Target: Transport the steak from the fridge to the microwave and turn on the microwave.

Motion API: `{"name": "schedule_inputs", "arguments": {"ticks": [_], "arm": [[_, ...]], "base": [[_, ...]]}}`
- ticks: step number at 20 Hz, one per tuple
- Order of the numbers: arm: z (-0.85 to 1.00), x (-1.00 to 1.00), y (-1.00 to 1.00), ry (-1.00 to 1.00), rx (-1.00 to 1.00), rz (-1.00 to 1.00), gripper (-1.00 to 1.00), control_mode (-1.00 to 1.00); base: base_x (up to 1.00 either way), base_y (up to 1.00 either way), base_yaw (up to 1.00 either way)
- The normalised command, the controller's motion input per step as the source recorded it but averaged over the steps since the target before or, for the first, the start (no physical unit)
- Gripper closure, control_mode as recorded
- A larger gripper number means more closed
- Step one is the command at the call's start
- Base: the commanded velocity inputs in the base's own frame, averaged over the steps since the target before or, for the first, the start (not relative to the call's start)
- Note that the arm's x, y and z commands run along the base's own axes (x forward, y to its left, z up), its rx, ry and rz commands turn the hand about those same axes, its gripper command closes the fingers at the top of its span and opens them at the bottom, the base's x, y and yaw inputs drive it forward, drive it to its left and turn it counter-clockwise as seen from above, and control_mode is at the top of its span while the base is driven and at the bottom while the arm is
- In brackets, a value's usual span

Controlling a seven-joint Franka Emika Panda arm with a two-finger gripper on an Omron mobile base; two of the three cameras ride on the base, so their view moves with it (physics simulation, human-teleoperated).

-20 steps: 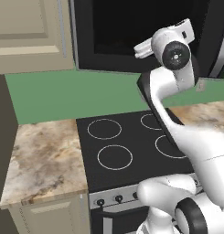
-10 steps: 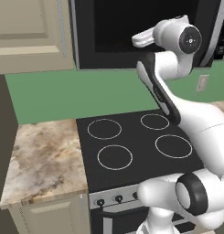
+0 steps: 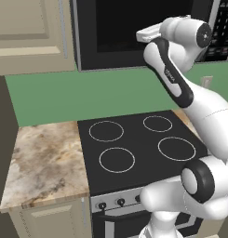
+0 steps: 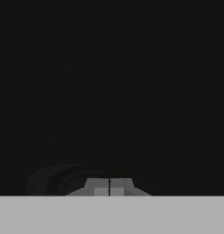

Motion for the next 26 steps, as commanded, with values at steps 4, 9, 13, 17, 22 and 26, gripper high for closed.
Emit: {"name": "schedule_inputs", "arguments": {"ticks": [4,9,13,17,22,26], "arm": [[0.33,0.27,0.00,0.09,0.07,0.08,1.00,-1.00],[0.02,0.18,0.00,0.00,0.02,0.01,1.00,-1.00],[0.00,0.17,0.00,0.00,0.00,0.00,1.00,-1.00],[0.00,0.21,0.00,0.00,0.00,0.00,1.00,-1.00],[0.00,0.15,-0.01,0.00,0.04,0.00,1.00,-1.00],[0.03,-0.07,-0.15,0.01,0.14,-0.08,1.00,-1.00]], "base": [[0.00,0.00,0.00],[0.00,0.00,0.00],[0.00,0.00,0.00],[0.00,0.00,0.00],[0.00,0.00,0.00],[0.00,0.00,0.00]]}}
